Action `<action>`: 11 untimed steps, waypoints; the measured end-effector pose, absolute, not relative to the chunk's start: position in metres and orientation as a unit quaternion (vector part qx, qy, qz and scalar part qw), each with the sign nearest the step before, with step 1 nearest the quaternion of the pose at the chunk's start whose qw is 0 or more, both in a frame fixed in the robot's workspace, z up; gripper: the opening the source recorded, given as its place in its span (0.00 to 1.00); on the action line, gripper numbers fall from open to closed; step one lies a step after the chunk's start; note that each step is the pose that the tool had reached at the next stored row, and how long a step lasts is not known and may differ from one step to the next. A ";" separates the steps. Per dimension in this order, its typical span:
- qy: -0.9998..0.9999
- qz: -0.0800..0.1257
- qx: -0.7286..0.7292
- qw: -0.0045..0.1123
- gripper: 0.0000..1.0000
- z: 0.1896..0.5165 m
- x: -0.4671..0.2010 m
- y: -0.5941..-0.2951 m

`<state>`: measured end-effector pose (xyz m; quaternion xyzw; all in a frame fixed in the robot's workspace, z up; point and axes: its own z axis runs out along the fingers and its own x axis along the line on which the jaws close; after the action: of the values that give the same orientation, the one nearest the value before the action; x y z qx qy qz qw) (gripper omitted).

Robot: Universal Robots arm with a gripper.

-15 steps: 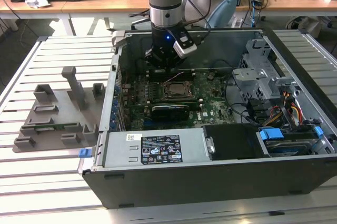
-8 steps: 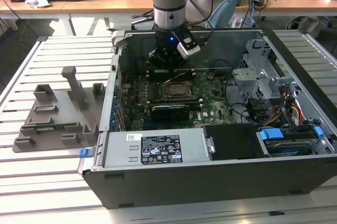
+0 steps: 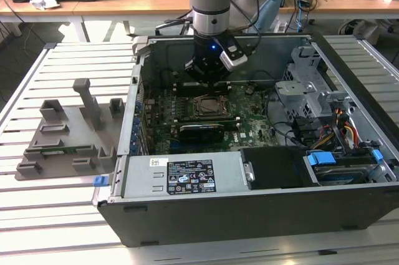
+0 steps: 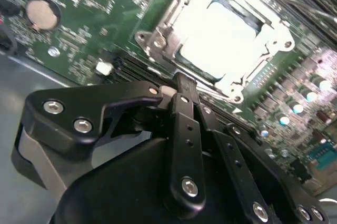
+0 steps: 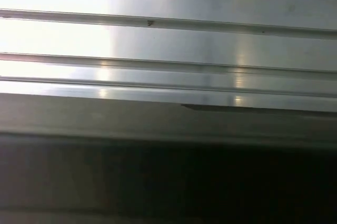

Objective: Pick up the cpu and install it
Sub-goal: 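Install the first cpu locking lever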

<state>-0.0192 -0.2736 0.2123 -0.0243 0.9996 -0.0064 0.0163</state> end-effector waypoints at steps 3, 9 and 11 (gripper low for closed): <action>1.000 -0.012 -0.024 0.015 0.11 0.210 -0.010 -0.274; 0.999 -0.017 -0.024 0.015 0.11 0.206 -0.005 -0.274; 0.999 -0.017 -0.024 0.015 0.11 0.205 -0.006 -0.274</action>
<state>-0.0057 -0.2735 0.2055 -0.0245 0.9994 -0.0172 0.0146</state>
